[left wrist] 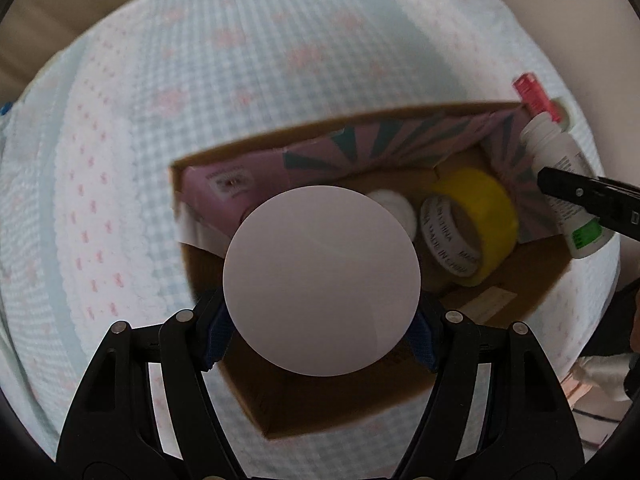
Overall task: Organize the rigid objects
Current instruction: 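Carry the green jar and vitamin bottle into the box and release both, then lift both tools away from the box, then lower the left tool onto the red-and-silver jar while the right tool approaches the pale green jar, then grasp the red-and-silver jar with the left tool while the right tool grasps the pale green jar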
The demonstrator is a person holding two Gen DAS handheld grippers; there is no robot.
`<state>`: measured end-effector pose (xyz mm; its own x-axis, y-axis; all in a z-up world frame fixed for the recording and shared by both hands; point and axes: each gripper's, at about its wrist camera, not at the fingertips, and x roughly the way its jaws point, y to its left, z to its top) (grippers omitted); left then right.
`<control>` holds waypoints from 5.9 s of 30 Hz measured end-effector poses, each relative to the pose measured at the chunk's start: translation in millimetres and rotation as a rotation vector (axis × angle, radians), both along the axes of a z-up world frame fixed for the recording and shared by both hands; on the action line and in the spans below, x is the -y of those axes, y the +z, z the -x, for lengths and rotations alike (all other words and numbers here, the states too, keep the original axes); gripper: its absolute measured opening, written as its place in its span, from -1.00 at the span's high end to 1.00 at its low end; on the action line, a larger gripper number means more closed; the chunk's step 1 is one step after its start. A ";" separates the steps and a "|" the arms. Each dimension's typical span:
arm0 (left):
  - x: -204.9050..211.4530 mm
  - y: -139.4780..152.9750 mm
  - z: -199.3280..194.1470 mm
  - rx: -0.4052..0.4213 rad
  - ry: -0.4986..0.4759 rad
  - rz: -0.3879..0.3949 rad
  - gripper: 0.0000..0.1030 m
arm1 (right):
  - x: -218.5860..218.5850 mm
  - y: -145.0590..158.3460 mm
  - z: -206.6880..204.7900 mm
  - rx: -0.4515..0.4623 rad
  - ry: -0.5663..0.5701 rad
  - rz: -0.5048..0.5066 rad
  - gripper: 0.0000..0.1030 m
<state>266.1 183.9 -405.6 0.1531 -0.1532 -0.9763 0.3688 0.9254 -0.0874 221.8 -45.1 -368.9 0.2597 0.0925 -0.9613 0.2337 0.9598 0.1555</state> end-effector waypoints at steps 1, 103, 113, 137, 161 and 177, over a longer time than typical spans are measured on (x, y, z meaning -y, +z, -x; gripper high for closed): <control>1.7 -7.2 -1.6 -0.021 -0.001 -0.008 -0.34 | 0.4 -4.7 -1.1 -0.007 0.010 0.002 0.06; 333.9 134.0 147.7 0.136 0.118 -0.025 -0.99 | 269.8 150.8 125.8 0.182 0.150 0.157 -1.00; 359.0 51.0 84.0 0.011 0.080 -0.062 -0.93 | 279.8 85.8 63.0 0.102 0.172 0.160 -0.99; 379.8 -81.9 13.3 -0.145 0.042 -0.156 -0.41 | 280.5 -79.0 -31.9 -0.147 0.234 0.148 -0.49; 388.1 -72.8 6.4 -0.127 0.031 -0.093 0.26 | 291.7 -86.0 -47.7 -0.135 0.259 0.100 0.21; 362.5 39.4 42.0 0.049 0.111 0.000 0.26 | 302.3 2.9 -4.0 0.011 0.169 0.123 0.23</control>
<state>224.1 -178.6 -366.2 0.2165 -0.1329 -0.9672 0.2674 0.9609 -0.0722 225.7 -347.4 -366.0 0.2608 0.0181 -0.9652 0.0671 0.9971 0.0368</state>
